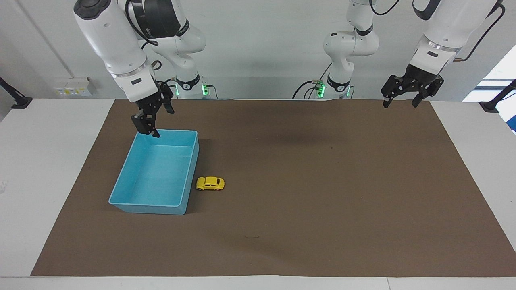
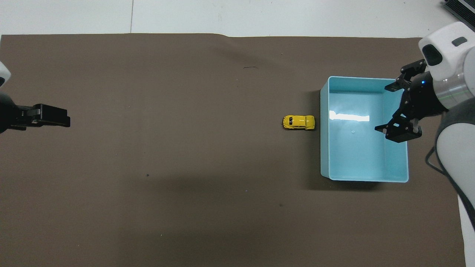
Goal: Wind up and store yellow beetle car
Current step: 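Withdraw the left gripper while the right gripper reaches over the box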
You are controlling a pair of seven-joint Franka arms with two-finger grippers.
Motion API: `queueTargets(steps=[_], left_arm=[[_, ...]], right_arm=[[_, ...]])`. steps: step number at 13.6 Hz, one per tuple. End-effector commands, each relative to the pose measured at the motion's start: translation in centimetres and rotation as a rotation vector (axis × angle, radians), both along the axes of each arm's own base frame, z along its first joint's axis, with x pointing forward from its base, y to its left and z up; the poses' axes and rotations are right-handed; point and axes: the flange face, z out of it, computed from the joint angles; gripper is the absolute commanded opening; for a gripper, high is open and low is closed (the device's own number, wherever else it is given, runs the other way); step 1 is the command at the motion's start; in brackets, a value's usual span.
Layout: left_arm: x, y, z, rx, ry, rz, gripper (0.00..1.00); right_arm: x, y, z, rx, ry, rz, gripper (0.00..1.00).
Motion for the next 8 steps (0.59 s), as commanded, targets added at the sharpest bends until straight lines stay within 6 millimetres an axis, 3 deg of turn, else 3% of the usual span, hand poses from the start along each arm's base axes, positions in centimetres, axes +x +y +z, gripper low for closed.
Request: queueTargets(steps=[1,8], left_arm=[[-0.4,1.0,0.1,0.014,0.008,0.008,1.00],[-0.2,-0.5,0.3,0.011,0.006,-0.033,1.00]], right_arm=[[1.3,0.5,-2.2,0.025,0.001,0.051,1.00],[3.5,5.1,-8.6,0.026,-0.019,0.105,1.00]])
